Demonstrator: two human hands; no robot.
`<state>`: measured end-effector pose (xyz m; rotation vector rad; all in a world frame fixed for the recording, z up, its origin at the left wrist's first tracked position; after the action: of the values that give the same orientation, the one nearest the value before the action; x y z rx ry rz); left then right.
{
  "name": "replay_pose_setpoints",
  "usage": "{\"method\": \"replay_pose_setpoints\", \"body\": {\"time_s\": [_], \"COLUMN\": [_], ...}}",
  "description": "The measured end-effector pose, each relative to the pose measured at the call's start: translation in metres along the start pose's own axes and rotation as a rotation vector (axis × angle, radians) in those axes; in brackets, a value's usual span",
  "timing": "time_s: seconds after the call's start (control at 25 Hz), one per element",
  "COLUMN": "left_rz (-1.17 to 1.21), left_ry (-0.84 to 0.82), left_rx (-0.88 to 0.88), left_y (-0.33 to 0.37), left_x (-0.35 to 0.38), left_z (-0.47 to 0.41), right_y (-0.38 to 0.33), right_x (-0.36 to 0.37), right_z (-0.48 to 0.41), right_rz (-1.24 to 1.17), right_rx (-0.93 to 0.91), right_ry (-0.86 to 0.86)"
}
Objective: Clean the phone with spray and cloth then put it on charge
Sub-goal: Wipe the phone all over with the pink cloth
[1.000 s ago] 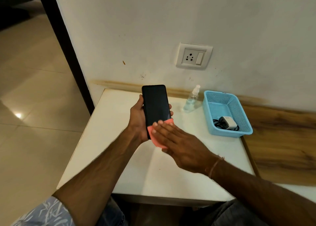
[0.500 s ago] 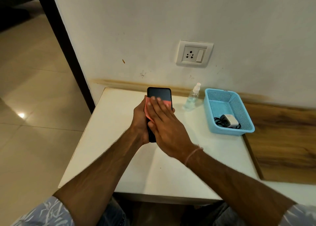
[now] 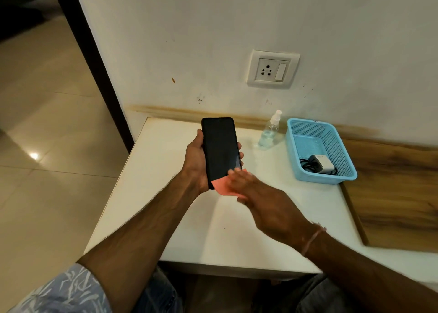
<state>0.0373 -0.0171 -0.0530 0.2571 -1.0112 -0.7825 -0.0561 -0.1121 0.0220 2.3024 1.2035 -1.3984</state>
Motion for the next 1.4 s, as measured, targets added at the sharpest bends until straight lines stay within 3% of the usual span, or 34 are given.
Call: {"method": "replay_pose_setpoints", "body": {"time_s": [0.08,0.2,0.28,0.44,0.64,0.72,0.8,0.92,1.12,1.4], "left_rz": [-0.001,-0.012,-0.026,-0.043,-0.057,-0.076,-0.083,-0.077,-0.102,-0.215], "left_ry": [0.005,-0.001,0.0,-0.041,-0.073,-0.082,-0.101,-0.134,-0.117,0.043], "left_rx": [0.014,0.023,0.023,0.028,0.036,0.048,0.054,0.069,0.092,0.257], "left_y": [0.003,0.003,0.001,-0.002,-0.004,-0.002,-0.001,0.001,0.011,0.029], "left_x": [-0.002,-0.002,-0.001,0.005,0.014,0.018,0.024,0.036,0.047,0.045], "left_z": [0.0,0.002,0.003,0.007,0.011,0.015,0.018,0.026,0.038,0.057], "right_y": [0.039,0.091,0.115,0.127,0.13,0.122,0.105,0.068,0.048,0.047], "right_x": [-0.025,-0.038,-0.022,0.034,0.054,0.033,0.012,0.003,-0.002,-0.004], "right_z": [-0.008,-0.021,-0.032,-0.02,0.012,0.004,-0.008,-0.034,-0.049,-0.044], "right_rz": [-0.112,-0.037,0.107,0.402,0.415,0.126,-0.424,-0.951,-1.212,-1.177], "right_rx": [0.288,0.486,0.452,0.211,0.305,0.554,0.838,0.926,0.948,1.025], "right_ry": [0.183,0.353,0.238,-0.141,-0.328,-0.13,0.169,0.346,0.488,0.487]}}
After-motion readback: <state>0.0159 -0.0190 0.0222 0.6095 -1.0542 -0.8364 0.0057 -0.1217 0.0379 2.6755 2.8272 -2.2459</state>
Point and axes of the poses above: each hand's wrist, its own z-axis away from the middle knuckle, its own x-axis out of the palm, y = z × x, the point moved 10 cm from there along -z, towards the middle knuckle, and after that the axes turned 15 degrees about y, right-handed, at the moved point
